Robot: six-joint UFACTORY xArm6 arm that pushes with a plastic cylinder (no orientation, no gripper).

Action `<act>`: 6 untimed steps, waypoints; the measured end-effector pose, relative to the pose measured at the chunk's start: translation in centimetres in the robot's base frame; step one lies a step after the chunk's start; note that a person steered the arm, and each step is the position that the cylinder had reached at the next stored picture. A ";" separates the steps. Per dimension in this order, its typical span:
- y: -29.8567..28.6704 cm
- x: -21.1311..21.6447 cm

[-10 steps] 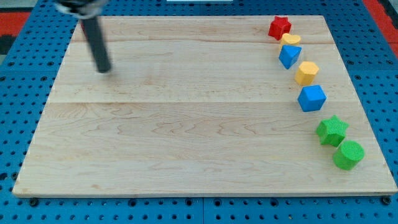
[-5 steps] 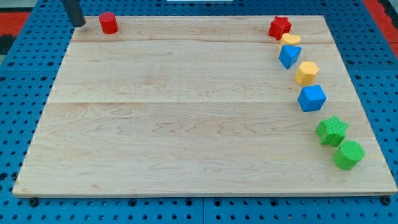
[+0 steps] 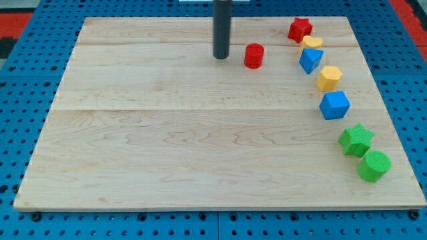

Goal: Place the red circle at the top of the blue cube

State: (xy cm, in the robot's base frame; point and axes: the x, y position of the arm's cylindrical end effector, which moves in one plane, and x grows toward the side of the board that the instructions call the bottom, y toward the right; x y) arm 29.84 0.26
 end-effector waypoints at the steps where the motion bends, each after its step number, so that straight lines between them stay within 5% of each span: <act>1: 5.3 0.3; 2: 11.3 5.3; 4: 9.2 1.9; 6: 15.6 6.5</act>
